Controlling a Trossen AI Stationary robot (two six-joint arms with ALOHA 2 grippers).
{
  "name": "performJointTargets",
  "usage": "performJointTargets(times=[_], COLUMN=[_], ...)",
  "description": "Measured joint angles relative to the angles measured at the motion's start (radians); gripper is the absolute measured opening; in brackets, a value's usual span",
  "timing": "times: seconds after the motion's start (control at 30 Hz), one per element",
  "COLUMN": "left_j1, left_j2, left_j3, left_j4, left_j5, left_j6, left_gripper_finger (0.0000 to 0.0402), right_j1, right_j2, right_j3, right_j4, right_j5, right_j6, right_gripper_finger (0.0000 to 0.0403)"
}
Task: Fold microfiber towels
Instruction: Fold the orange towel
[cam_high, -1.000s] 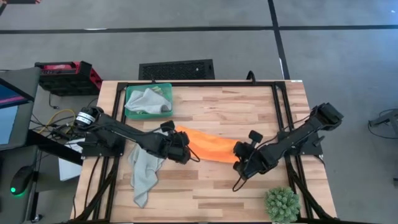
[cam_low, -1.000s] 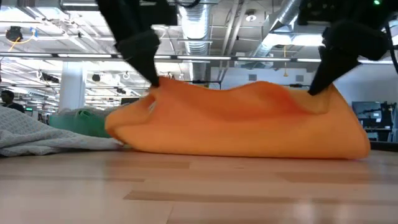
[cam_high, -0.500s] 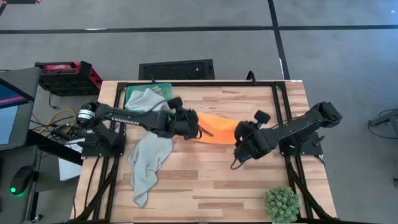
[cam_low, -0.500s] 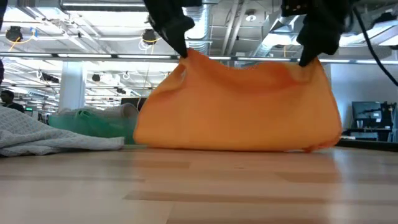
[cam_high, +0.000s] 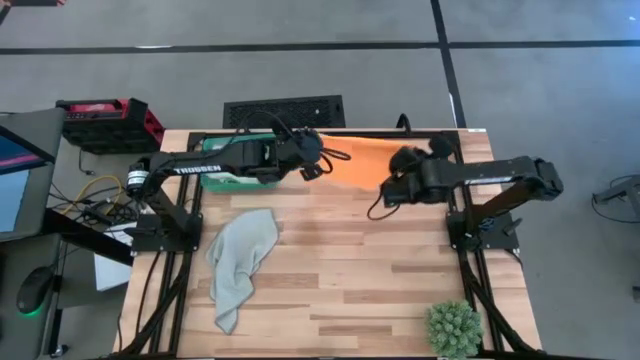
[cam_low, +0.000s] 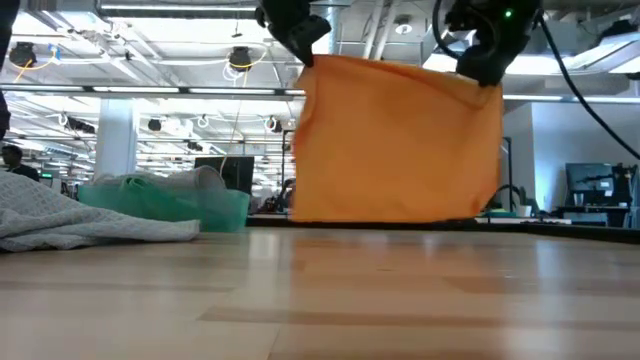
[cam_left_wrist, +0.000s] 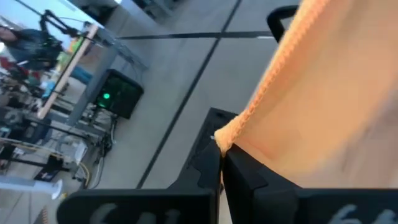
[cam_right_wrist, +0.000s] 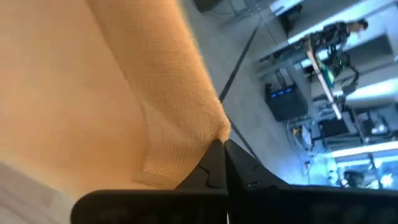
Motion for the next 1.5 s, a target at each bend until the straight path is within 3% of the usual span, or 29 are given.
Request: performJointTargets(times=[0.2,0.57,0.83,1.03,1.5], left_j1=[-0.021,-0.125,-0.219,-0.290,-0.430], left_j2=[0.011,0.096,0.123,0.141,0.153], left_j3=[-0.010,-0.016,-0.082,-0.129,-0.159], left_j4=[-0.144,-0.437,-0.424,-0.404,-0.388], left_j5=[0.100,0.222,0.379,0.449,0.592], left_j6=[-0.057,-0.280,-0.347,-0.419,-0.579], left_gripper_finger=[0.0000,0.0000,0.0000,0.0000,0.0000], right_j1=[0.050,0.253,0.414,0.517,0.646], right_j2=[-0.056,-0.026,0.003,0.020,0.162], right_j3=[-0.043,-0.273,-0.341,-0.341,-0.339], right_j4=[0.046,0.332,0.465,0.561,0.747], right_j5=[-0.077,-0.382,-0.552,-0.614,-0.839], right_j6=[-0.003,0.024,0.096,0.105,0.103], right_gripper_finger=[0.0003,0.0003,0.0003,0.0003,0.0004])
